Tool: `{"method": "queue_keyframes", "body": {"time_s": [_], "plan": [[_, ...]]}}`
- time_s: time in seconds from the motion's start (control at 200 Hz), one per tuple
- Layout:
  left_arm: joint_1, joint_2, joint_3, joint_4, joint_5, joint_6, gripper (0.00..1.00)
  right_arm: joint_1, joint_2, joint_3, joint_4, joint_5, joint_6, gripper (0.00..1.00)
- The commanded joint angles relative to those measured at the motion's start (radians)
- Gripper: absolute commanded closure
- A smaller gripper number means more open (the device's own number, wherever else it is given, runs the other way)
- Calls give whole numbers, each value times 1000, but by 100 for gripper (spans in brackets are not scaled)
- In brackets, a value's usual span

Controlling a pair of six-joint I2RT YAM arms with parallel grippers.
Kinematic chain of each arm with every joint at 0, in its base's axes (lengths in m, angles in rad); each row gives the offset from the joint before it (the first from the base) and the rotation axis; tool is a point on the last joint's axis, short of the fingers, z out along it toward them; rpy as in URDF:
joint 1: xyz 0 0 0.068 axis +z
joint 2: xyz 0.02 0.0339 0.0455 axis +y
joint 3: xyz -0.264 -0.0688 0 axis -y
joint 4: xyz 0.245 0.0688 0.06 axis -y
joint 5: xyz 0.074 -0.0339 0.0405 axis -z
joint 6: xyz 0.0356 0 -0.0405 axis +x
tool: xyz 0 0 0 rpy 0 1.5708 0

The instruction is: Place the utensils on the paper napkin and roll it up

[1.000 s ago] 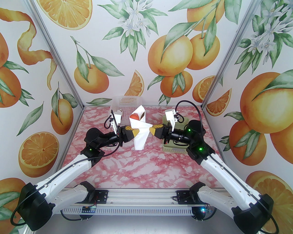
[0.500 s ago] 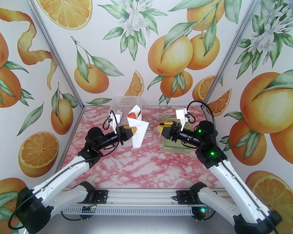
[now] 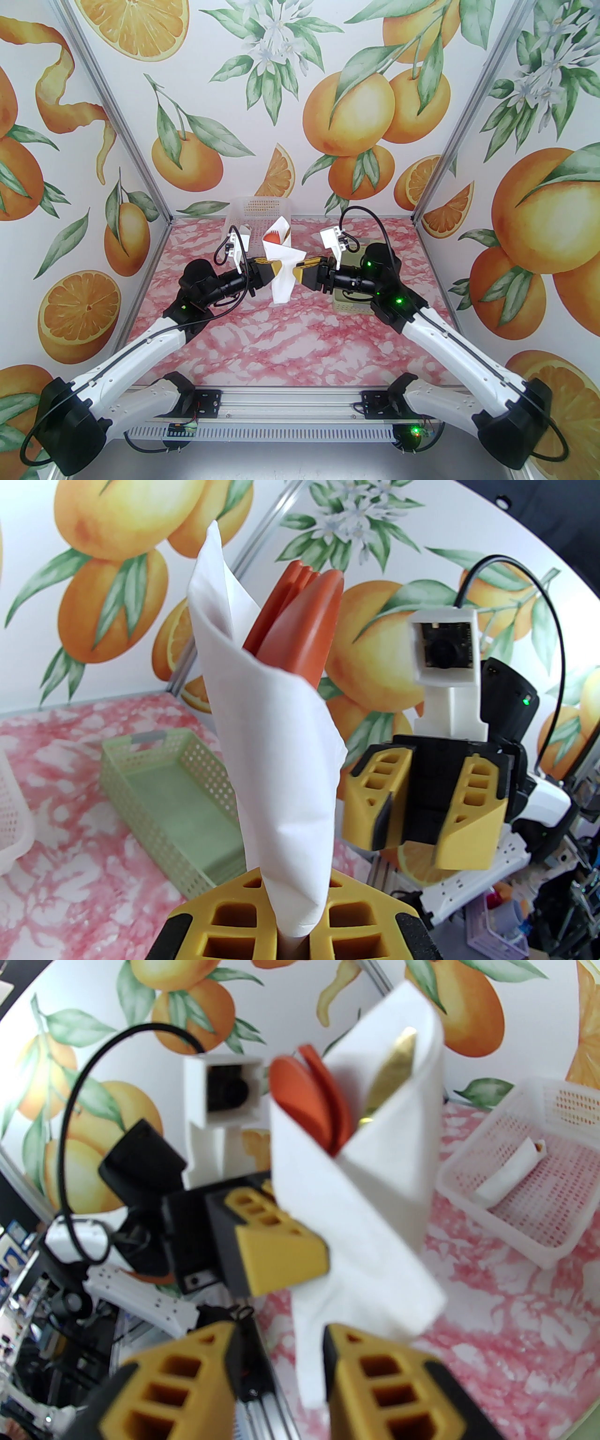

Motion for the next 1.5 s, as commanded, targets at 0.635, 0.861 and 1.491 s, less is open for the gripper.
{"method": "queue_keyframes", "body": {"time_s": [0.635, 0.861, 1.491], "plan": [[2, -11, 34, 64, 34, -30, 100, 8, 34, 45, -20, 60, -79, 57], [2, -10, 31, 97, 38, -52, 100, 9, 45, 14, 9, 31, -58, 56], [1, -16, 29, 132, 55, -77, 100, 43, 83, 5, 43, -40, -57, 54]]}}
